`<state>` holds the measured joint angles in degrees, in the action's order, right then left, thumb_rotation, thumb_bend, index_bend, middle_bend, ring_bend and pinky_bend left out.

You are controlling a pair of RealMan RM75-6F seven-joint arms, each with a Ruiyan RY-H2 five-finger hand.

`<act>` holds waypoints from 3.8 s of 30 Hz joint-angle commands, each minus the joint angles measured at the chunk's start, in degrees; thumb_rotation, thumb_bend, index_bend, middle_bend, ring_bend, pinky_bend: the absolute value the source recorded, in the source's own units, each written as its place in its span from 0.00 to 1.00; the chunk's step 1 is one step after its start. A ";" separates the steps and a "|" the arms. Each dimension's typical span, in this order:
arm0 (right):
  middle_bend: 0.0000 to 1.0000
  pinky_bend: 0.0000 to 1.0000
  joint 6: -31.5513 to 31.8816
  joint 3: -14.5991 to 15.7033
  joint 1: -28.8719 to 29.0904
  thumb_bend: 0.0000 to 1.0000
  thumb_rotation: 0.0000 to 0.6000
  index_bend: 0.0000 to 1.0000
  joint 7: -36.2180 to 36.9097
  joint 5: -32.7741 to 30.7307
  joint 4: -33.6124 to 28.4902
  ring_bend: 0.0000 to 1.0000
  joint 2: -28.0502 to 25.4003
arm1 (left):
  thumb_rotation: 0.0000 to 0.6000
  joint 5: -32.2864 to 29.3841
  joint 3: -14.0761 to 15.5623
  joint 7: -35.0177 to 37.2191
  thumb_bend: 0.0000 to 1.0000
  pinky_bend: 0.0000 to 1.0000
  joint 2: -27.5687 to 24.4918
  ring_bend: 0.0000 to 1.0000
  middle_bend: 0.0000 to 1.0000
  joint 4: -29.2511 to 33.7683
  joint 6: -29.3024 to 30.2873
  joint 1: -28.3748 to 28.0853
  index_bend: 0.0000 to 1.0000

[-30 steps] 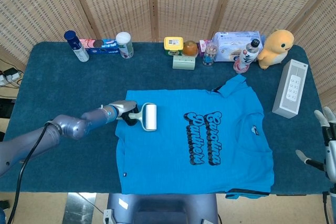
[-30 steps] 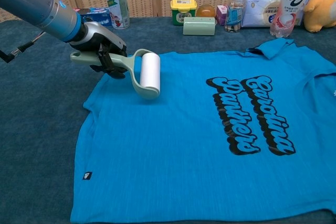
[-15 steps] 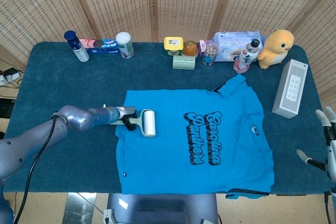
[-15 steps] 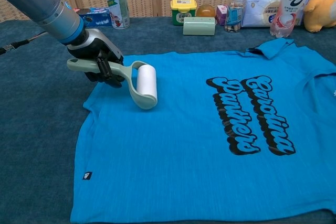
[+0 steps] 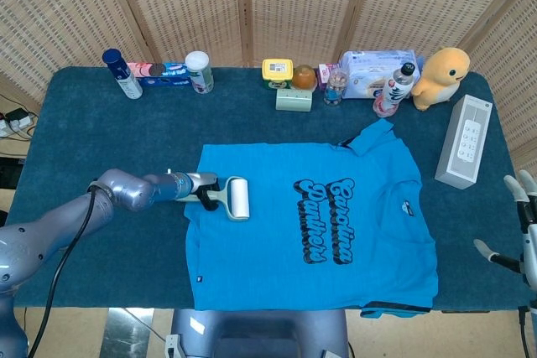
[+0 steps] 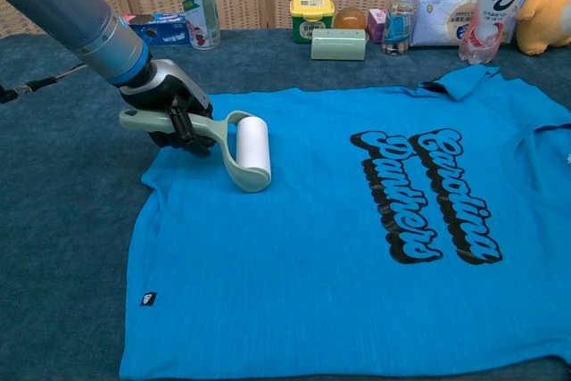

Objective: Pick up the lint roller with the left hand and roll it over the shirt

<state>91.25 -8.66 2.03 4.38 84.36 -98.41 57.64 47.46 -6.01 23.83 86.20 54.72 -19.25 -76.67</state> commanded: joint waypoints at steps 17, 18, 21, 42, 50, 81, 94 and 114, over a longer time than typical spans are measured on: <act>0.00 0.00 0.18 -0.19 -0.30 0.00 1.00 0.06 1.21 -0.56 -0.27 0.00 -0.65 | 1.00 3.10 -1.53 5.28 0.79 1.00 4.45 0.97 1.00 -2.94 -1.33 -4.65 0.96; 0.00 0.00 0.14 -0.21 -0.30 0.00 1.00 0.06 1.31 -0.62 -0.27 0.00 -0.70 | 1.00 3.25 -1.50 5.78 0.79 1.00 4.61 0.97 1.00 -3.10 -1.62 -5.11 0.96; 0.00 0.00 0.03 -0.22 -0.30 0.00 1.00 0.06 1.68 -0.71 -0.23 0.00 -0.85 | 1.00 3.64 -1.40 6.89 0.79 1.00 4.97 0.97 1.00 -3.38 -2.09 -6.21 0.96; 0.00 0.00 -1.47 -0.32 -0.04 0.00 1.00 0.06 4.59 -1.64 0.42 0.00 -1.67 | 1.00 4.83 -3.42 14.51 0.80 1.00 9.21 0.97 1.00 -8.79 -4.65 -14.70 0.96; 0.00 0.00 -3.07 -0.45 0.39 0.00 1.00 0.06 6.88 -2.56 1.21 0.00 -2.13 | 1.00 5.33 -5.61 14.89 0.80 1.00 16.39 0.97 1.00 -17.68 -7.34 -19.75 0.96; 0.00 0.00 -3.42 -0.78 0.36 0.00 1.00 0.06 9.04 -3.40 2.07 0.00 -2.72 | 1.00 10.43 -8.08 7.94 0.82 1.00 27.66 0.97 1.00 -37.36 -22.68 -23.80 0.97; 0.00 0.00 -3.19 -0.71 0.36 0.00 1.00 0.06 8.15 -3.21 1.69 0.00 -2.58 | 1.00 13.28 -5.73 8.94 0.82 1.00 23.31 0.97 1.00 -33.49 -24.29 -20.24 0.97; 0.00 0.00 -2.59 -0.27 0.22 0.00 1.00 0.06 7.57 -1.99 0.93 0.00 -2.61 | 1.00 16.63 -0.16 13.28 0.82 1.00 15.66 0.97 1.00 -25.18 -24.11 -15.51 0.97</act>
<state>88.66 -8.93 2.25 11.96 82.37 -97.48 55.03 63.81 -6.67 36.65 102.47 28.92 -43.65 -92.64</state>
